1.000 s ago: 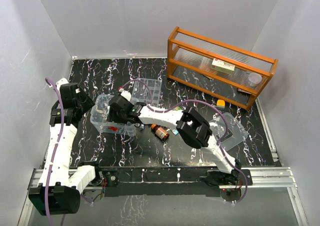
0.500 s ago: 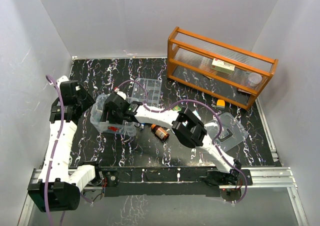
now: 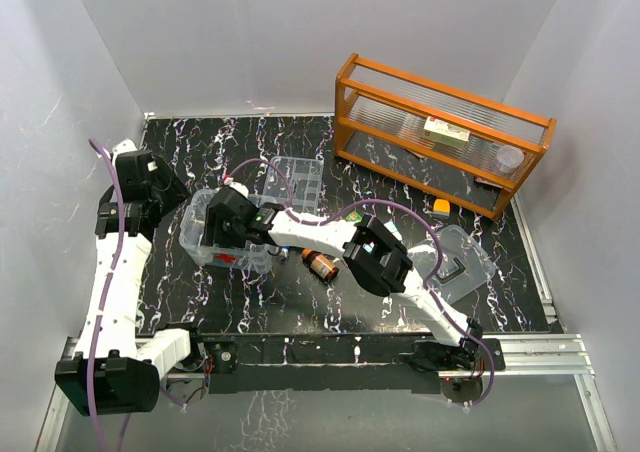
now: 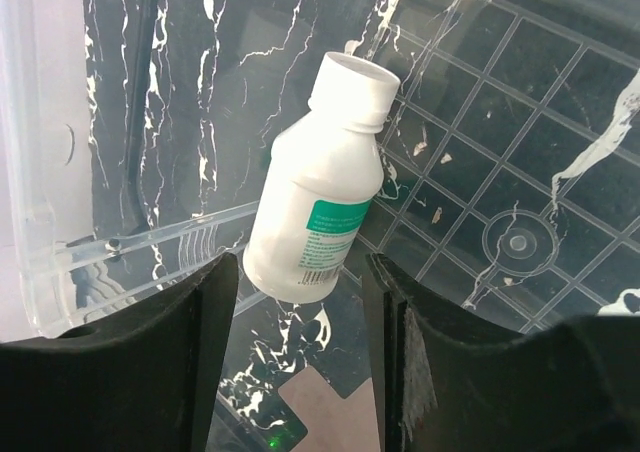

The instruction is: Organize the medicine kit

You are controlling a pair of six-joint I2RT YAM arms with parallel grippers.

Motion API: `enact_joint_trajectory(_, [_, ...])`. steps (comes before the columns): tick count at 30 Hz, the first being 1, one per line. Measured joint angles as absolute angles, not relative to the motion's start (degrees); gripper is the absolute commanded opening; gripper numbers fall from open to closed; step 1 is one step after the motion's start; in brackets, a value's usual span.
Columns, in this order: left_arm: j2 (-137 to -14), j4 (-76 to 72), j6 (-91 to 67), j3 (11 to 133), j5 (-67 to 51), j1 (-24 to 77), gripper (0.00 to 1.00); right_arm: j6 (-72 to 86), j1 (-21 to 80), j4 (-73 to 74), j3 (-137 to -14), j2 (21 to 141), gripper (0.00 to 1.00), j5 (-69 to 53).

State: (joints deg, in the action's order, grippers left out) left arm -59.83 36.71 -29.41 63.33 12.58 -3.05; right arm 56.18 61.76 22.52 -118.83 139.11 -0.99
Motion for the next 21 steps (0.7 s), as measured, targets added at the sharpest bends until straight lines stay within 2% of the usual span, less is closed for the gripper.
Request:
enact_joint_trajectory(6, [-60.0,37.9,-27.6,67.7,7.0,-3.0,0.64,49.0,61.8,23.5,-119.5,137.7,0.54,0.2])
enact_joint_trajectory(10, [-58.9,37.5,-25.4,70.9,0.4,-3.0,0.68,43.2,61.4,24.7,-117.2,130.9,0.56,0.7])
enact_joint_trajectory(15, [-55.5,35.7,-22.2,72.4,-9.3,-3.0,0.71,36.4,60.2,23.5,-106.5,113.4,0.57,1.6])
enact_joint_trajectory(21, [-53.8,33.9,-19.7,72.7,-20.0,-3.0,0.74,30.2,56.8,21.7,-87.5,91.2,0.60,5.2])
